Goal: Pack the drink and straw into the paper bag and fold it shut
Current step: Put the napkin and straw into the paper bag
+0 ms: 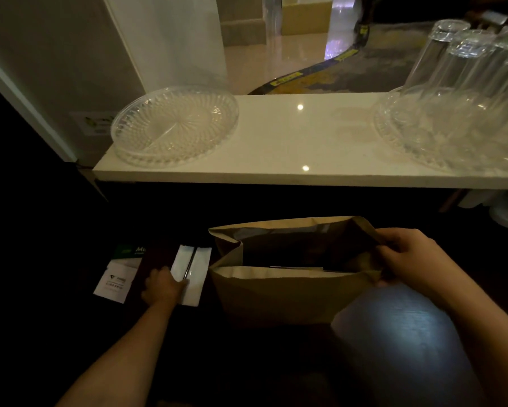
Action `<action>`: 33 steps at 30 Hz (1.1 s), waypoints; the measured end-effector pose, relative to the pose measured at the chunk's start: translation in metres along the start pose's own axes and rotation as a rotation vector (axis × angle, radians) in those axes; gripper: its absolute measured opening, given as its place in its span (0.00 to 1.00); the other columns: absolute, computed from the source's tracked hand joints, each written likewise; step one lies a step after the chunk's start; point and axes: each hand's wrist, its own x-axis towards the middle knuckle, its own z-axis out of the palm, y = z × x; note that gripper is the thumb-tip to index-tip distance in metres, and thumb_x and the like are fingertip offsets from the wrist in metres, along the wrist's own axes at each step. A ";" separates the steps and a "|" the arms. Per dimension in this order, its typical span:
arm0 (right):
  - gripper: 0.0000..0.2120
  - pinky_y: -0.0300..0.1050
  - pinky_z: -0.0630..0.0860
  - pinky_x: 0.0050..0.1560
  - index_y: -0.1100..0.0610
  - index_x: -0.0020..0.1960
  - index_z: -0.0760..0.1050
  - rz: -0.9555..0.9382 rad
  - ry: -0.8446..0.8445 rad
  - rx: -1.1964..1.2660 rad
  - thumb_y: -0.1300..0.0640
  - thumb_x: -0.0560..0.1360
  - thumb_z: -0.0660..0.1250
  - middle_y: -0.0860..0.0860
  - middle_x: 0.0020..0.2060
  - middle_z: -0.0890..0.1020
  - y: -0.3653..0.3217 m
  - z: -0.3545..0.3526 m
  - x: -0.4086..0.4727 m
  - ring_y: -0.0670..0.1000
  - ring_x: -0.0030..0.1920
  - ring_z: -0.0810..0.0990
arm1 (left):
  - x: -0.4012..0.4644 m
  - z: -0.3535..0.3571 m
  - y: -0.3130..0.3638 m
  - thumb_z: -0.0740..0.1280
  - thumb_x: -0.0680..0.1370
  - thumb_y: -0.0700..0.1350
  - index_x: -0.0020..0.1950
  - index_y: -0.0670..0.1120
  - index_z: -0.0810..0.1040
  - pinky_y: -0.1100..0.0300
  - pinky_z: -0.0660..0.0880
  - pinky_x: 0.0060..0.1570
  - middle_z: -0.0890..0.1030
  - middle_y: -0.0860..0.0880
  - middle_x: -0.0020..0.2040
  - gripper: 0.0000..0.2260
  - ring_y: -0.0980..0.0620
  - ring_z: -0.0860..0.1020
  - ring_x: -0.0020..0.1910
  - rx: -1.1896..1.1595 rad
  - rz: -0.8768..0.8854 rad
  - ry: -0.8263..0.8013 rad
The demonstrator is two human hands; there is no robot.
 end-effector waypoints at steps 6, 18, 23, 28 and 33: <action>0.13 0.26 0.71 0.22 0.51 0.48 0.78 0.021 0.008 0.032 0.66 0.76 0.59 0.51 0.33 0.82 0.002 0.003 0.000 0.39 0.24 0.80 | 0.009 0.006 -0.003 0.72 0.71 0.43 0.53 0.36 0.77 0.48 0.75 0.51 0.80 0.35 0.53 0.15 0.38 0.77 0.51 -0.299 -0.044 -0.091; 0.12 0.24 0.69 0.23 0.53 0.49 0.79 -0.049 -0.004 -0.037 0.65 0.76 0.60 0.54 0.33 0.83 0.003 0.000 0.001 0.38 0.27 0.80 | -0.040 -0.084 0.010 0.70 0.73 0.42 0.50 0.43 0.80 0.59 0.75 0.34 0.82 0.40 0.48 0.07 0.47 0.80 0.39 -0.911 0.204 0.174; 0.13 0.24 0.68 0.23 0.51 0.47 0.78 -0.050 -0.040 -0.004 0.66 0.76 0.59 0.51 0.33 0.83 0.001 0.000 0.002 0.37 0.26 0.80 | -0.104 -0.182 0.054 0.72 0.67 0.53 0.39 0.55 0.83 0.70 0.77 0.33 0.85 0.57 0.38 0.04 0.64 0.81 0.36 -1.209 0.555 0.173; 0.13 0.24 0.69 0.23 0.52 0.45 0.78 -0.058 -0.047 0.018 0.66 0.76 0.59 0.48 0.32 0.81 0.001 -0.001 0.001 0.36 0.25 0.79 | -0.164 -0.210 0.141 0.76 0.60 0.55 0.38 0.50 0.84 0.66 0.77 0.30 0.85 0.56 0.35 0.12 0.59 0.81 0.34 -1.135 1.090 -0.535; 0.12 0.25 0.68 0.20 0.55 0.40 0.76 -0.020 -0.068 0.065 0.71 0.72 0.64 0.48 0.29 0.75 0.004 -0.003 0.002 0.36 0.20 0.75 | -0.162 -0.170 0.209 0.73 0.69 0.47 0.38 0.56 0.83 0.72 0.71 0.31 0.82 0.60 0.34 0.02 0.63 0.79 0.34 -0.156 1.092 -0.757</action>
